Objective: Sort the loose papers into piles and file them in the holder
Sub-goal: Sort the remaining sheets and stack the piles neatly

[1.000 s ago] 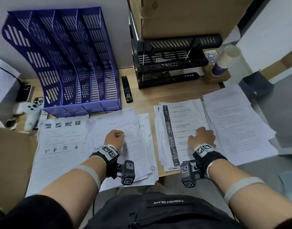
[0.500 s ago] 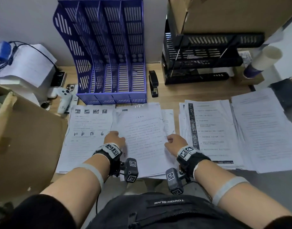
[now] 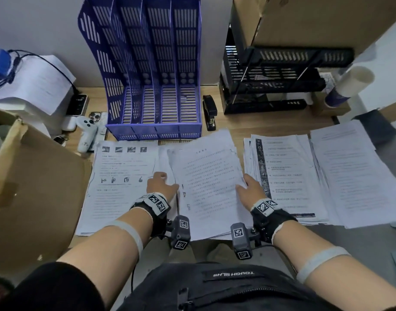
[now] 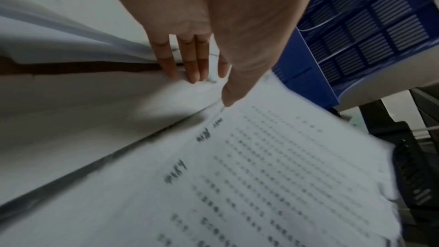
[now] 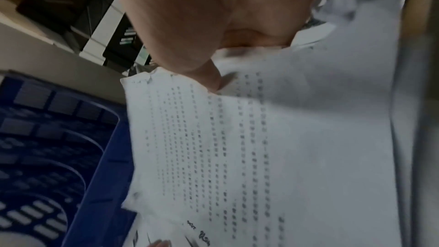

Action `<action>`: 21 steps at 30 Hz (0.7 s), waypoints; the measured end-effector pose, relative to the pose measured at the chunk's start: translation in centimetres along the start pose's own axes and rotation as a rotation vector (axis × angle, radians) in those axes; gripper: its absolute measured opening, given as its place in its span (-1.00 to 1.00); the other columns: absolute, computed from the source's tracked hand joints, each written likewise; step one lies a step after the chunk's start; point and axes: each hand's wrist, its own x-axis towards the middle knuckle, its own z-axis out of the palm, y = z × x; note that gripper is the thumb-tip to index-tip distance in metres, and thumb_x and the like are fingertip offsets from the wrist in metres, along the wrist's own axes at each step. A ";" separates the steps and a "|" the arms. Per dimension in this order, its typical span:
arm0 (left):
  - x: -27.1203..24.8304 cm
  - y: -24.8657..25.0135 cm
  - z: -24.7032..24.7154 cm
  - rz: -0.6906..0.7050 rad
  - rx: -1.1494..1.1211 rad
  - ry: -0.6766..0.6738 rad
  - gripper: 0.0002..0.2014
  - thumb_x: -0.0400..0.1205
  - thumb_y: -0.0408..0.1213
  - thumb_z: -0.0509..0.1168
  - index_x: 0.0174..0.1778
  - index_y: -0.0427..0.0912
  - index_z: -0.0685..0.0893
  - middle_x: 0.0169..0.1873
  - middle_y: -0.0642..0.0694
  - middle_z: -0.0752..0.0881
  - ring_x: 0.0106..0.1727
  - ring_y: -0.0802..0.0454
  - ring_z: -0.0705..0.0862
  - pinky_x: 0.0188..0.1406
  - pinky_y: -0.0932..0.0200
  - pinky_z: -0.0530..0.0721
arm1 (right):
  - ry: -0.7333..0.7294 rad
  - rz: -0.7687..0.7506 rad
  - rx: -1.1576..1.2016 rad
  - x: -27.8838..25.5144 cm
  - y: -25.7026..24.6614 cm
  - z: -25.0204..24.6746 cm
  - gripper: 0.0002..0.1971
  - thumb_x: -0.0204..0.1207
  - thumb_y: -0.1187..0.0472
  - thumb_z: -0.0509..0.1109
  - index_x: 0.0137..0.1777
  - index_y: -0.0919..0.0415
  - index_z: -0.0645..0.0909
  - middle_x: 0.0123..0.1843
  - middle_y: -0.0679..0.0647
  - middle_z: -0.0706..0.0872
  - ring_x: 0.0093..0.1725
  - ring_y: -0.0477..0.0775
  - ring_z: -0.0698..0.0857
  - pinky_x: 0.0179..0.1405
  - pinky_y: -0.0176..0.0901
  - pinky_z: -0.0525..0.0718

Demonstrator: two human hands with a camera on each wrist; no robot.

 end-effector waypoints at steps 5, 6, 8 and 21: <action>-0.4 2.3 0.8 0.104 -0.067 -0.083 -0.24 0.48 0.13 0.48 0.51 -0.19 0.44 0.42 -0.18 0.58 0.40 -0.13 0.59 0.41 -0.02 0.54 | 0.063 0.022 0.089 -0.6 -0.2 -3.0 -0.51 0.71 0.21 0.20 0.64 0.18 0.30 0.63 0.08 0.38 0.61 0.16 0.35 0.49 -0.16 0.29; -0.6 2.8 1.0 0.132 -0.102 -0.123 -0.25 0.49 0.15 0.47 0.51 -0.18 0.46 0.41 -0.17 0.58 0.38 -0.12 0.60 0.39 -0.02 0.57 | 0.081 -0.002 0.110 -0.6 -0.2 -3.4 -0.57 0.71 0.23 0.19 0.57 0.16 0.39 0.55 0.09 0.48 0.54 0.16 0.45 0.39 -0.21 0.35; -1.0 4.0 1.6 0.164 -0.191 -0.252 -0.36 0.52 0.15 0.44 0.45 -0.10 0.53 0.37 -0.16 0.61 0.28 -0.10 0.63 0.15 0.02 0.67 | 0.087 -0.040 0.173 -0.9 -0.3 -4.3 -0.64 0.69 0.26 0.19 0.45 0.09 0.52 0.41 0.03 0.61 0.33 0.05 0.57 0.24 -0.23 0.43; -3.8 13.3 11.1 0.305 -0.337 -0.518 -0.77 0.60 -0.28 0.32 0.13 0.08 0.60 0.10 -0.10 0.79 0.11 -0.18 0.78 0.20 -0.26 0.73 | 0.155 0.236 0.214 -5.0 6.9 -12.1 -0.57 0.50 0.12 0.37 0.35 0.02 0.40 0.22 0.02 0.66 0.16 0.11 0.66 0.00 -0.06 0.68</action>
